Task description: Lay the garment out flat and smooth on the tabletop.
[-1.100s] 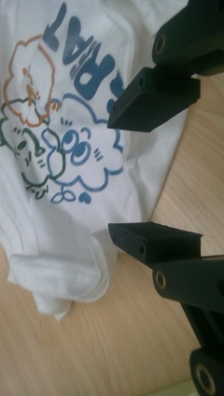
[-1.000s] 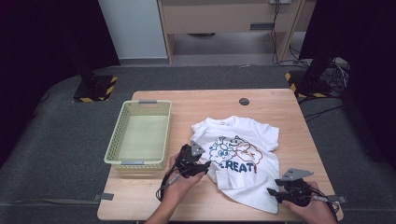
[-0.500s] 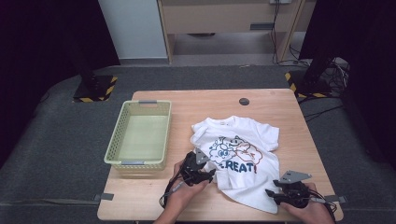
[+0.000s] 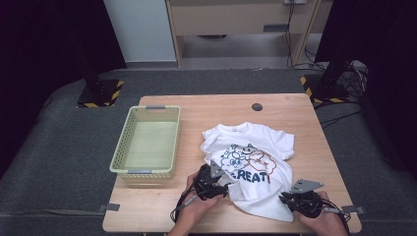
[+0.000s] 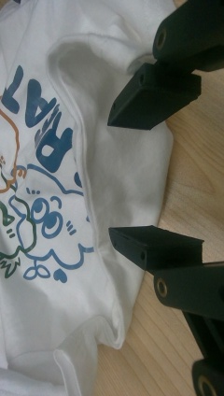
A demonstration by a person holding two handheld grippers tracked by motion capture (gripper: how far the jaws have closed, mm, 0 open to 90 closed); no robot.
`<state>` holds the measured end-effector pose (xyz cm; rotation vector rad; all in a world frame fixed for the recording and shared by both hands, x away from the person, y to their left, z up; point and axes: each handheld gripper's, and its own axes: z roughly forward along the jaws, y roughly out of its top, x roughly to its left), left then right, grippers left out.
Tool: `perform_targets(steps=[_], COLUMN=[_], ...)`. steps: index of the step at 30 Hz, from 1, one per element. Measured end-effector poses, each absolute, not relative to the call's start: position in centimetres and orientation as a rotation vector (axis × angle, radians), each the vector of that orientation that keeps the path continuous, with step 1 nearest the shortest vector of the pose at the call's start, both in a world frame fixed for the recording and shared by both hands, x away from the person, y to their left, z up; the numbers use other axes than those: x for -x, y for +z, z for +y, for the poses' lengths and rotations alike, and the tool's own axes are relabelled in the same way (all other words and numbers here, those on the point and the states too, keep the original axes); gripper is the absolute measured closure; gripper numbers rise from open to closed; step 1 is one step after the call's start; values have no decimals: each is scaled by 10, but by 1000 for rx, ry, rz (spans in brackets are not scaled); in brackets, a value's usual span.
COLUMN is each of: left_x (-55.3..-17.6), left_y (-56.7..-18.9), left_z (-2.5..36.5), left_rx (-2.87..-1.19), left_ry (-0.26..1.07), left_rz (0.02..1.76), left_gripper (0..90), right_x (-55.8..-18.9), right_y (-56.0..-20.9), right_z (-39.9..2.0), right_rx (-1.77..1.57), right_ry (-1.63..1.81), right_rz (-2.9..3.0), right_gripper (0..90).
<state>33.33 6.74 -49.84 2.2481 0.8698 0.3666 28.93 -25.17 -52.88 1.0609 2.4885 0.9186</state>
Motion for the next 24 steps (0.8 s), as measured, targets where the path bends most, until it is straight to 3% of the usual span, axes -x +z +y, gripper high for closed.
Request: perform_targets(steps=[5, 24], left_x=[-332, -308], left_y=[-497, -483], left_z=[64, 69], left_rx=[-2237, -2208], left_ry=[360, 301], left_rz=[861, 798], left_gripper=[398, 407], right_x=[-292, -294], right_y=[-529, -528], right_z=[-249, -245], right_rx=[-1077, -1063], right_ry=[918, 904], right_rz=[2485, 2498], right_gripper=[845, 850])
